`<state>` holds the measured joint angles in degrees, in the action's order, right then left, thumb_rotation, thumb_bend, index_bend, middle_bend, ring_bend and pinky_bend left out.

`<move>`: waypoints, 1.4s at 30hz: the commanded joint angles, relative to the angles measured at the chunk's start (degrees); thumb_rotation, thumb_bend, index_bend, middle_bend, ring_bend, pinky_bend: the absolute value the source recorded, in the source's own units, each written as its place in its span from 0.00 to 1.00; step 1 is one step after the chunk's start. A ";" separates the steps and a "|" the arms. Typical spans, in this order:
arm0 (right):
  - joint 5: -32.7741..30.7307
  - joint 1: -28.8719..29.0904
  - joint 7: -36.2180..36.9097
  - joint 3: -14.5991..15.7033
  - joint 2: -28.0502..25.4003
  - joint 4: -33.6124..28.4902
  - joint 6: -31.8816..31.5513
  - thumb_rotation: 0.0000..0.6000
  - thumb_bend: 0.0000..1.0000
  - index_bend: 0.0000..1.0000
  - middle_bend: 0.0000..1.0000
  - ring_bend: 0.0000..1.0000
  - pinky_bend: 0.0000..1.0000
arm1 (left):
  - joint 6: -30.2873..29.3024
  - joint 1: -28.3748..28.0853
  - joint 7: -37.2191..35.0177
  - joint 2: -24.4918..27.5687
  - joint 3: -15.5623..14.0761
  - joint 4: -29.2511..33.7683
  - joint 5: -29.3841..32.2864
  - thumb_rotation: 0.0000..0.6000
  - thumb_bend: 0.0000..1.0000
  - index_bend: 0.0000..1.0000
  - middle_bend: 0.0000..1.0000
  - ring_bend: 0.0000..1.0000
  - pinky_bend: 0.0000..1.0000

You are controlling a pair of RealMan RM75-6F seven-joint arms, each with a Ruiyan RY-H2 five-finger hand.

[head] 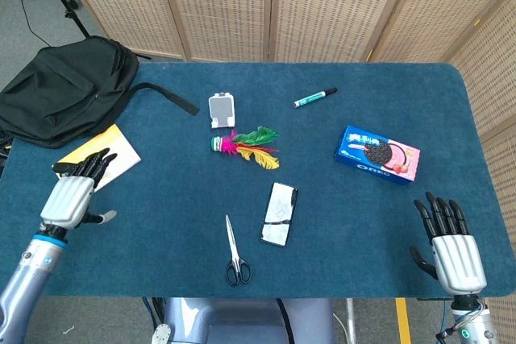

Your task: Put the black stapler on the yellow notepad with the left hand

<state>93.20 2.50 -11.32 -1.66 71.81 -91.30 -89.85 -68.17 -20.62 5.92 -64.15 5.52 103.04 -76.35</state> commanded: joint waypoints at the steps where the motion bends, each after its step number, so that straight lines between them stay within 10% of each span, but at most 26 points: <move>1: 0.20 -0.01 0.31 0.07 -0.15 -0.03 -0.11 1.00 0.31 0.07 0.00 0.00 0.00 | -2.90 3.11 -0.80 1.58 -2.99 3.76 -2.88 1.00 0.10 0.00 0.00 0.00 0.14; 13: 0.42 -0.10 0.40 0.14 -0.27 0.01 -0.31 1.00 0.31 0.07 0.00 0.00 0.00 | -10.03 10.37 1.85 -0.02 -9.23 5.48 -8.48 1.00 0.11 0.00 0.00 0.00 0.14; 42: 0.89 0.32 -0.12 1.01 -0.32 -0.33 1.32 1.00 0.32 0.07 0.00 0.00 0.00 | -15.75 13.86 8.92 -4.50 -8.54 -0.27 -13.27 1.00 0.14 0.00 0.00 0.00 0.14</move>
<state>94.10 2.80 -11.43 -0.66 71.47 -91.64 -88.54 -83.86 -6.80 14.77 -68.58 -3.08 102.84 -89.64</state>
